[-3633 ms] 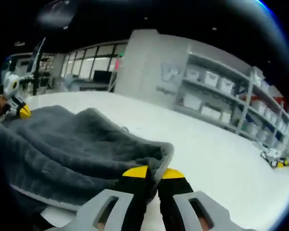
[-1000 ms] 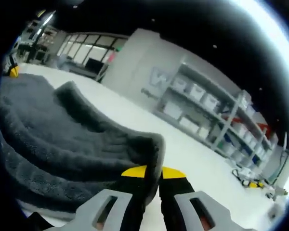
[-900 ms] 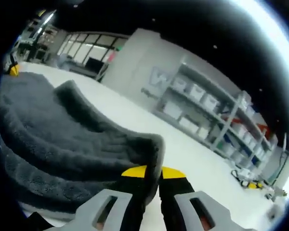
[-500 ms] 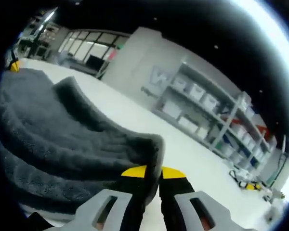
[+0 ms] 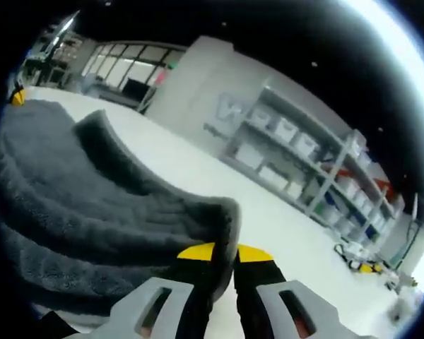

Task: Open the folded towel by lifting each exposed corner and separating the folded layers until the towel lies flat within the target outline without major curled edges

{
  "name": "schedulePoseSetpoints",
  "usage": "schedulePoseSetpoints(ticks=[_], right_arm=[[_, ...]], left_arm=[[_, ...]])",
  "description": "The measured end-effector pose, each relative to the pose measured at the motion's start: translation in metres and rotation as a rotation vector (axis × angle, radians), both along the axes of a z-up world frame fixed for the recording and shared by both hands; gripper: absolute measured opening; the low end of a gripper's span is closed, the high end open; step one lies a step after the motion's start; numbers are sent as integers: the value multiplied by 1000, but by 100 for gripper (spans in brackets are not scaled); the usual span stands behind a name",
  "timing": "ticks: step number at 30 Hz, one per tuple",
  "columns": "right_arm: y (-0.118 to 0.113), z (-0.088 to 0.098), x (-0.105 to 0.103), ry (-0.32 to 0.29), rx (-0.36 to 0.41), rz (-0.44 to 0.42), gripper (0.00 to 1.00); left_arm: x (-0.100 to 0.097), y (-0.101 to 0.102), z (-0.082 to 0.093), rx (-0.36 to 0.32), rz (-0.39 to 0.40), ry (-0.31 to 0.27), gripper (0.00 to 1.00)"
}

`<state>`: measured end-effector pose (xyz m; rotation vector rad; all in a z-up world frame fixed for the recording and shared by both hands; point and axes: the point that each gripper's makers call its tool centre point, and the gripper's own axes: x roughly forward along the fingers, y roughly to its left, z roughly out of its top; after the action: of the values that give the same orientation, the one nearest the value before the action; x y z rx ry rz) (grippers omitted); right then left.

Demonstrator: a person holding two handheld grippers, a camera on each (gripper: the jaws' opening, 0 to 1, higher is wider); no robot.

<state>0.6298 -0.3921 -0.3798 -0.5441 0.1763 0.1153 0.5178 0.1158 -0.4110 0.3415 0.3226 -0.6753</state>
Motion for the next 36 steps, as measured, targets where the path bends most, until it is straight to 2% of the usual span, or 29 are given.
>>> schedulePoseSetpoints(ticks=[8,36], right_arm=[[-4,1,1,-4,-13,9,4],[-46,0,4,-2,-49,-25,4]], left_arm=[[0,0,0,-12,2,3,1],[1,0,1,-8,1,-3,1]])
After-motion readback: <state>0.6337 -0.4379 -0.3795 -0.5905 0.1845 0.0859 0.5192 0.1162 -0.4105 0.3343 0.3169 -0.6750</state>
